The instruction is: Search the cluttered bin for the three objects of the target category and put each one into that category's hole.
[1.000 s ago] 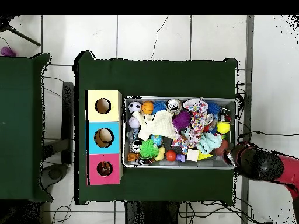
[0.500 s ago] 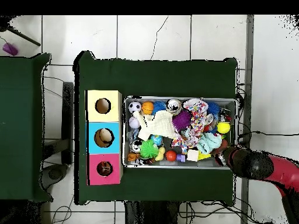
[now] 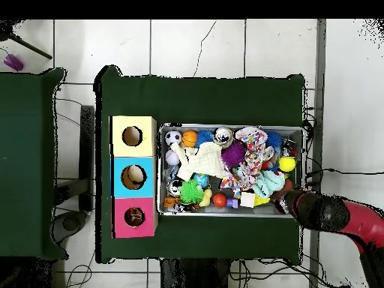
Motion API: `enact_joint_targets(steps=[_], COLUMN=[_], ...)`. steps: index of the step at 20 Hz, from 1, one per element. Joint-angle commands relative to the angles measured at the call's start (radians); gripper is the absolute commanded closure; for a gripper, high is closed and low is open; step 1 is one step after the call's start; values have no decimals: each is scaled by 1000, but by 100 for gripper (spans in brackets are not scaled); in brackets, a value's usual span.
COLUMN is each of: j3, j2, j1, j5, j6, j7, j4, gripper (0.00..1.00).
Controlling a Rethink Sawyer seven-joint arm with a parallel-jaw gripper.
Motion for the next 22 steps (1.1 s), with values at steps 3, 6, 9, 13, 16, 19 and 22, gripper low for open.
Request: enact_joint_targets(steps=[3,6,9,13,16,19,22], j3=[38,54,58,64,71,74,74], j2=[101,99,100,125,133,151,160], j1=[20,37,56,74,79,97,104], j5=[-65,-57,-53,-50,-49,-52,-57], j6=[-24,33,85,113,118,138,136], j7=[-154,-202,-239,-264,-281,-307,-315], j4=[-129,-187,-234,-275,-291,-328,-336], gripper=[0,0,0,0,0,0,0])
